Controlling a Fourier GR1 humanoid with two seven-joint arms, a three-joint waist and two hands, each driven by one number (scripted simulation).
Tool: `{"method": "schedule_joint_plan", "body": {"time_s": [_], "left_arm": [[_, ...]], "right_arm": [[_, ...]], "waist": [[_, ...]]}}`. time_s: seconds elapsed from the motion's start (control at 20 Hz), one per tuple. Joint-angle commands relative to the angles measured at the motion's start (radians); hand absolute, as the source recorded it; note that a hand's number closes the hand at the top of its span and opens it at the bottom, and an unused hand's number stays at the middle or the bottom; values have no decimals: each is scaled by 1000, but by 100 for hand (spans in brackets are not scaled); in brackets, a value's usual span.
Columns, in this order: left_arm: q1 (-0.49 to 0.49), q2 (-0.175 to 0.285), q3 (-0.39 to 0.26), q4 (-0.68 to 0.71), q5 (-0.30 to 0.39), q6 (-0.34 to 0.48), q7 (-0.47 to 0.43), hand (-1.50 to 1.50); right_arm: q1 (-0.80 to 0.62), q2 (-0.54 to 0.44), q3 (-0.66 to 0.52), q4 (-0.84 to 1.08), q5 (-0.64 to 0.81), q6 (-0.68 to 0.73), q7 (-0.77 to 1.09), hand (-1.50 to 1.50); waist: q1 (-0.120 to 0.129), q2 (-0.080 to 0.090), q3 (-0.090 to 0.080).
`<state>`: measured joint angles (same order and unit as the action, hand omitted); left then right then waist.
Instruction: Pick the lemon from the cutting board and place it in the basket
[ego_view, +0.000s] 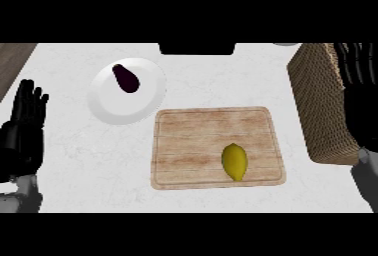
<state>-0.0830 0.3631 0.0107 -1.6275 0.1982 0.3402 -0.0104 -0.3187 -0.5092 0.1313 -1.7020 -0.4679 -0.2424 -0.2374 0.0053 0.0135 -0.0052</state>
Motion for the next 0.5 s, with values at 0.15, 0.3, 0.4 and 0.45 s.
{"method": "schedule_joint_plan", "body": {"time_s": [0.15, 0.3, 0.4, 0.45], "left_arm": [[7, 44, -2, 54, -34, -20, 52, 0], [-48, 72, -36, 83, -4, -94, 176, 0], [-67, 45, -60, 102, -7, -102, 160, 0], [-59, 21, -89, 61, -28, -70, 178, 0]], "right_arm": [[219, -54, 23, 52, 163, -188, 137, 150], [276, 41, 144, -94, 244, -241, 82, 150], [217, 160, 195, 25, 409, -444, 12, 150], [182, 170, 221, 75, 466, -526, 115, -150]], "waist": [[-52, -16, 3], [-33, -17, 5], [-15, -11, 4], [0, -11, 3]]}}
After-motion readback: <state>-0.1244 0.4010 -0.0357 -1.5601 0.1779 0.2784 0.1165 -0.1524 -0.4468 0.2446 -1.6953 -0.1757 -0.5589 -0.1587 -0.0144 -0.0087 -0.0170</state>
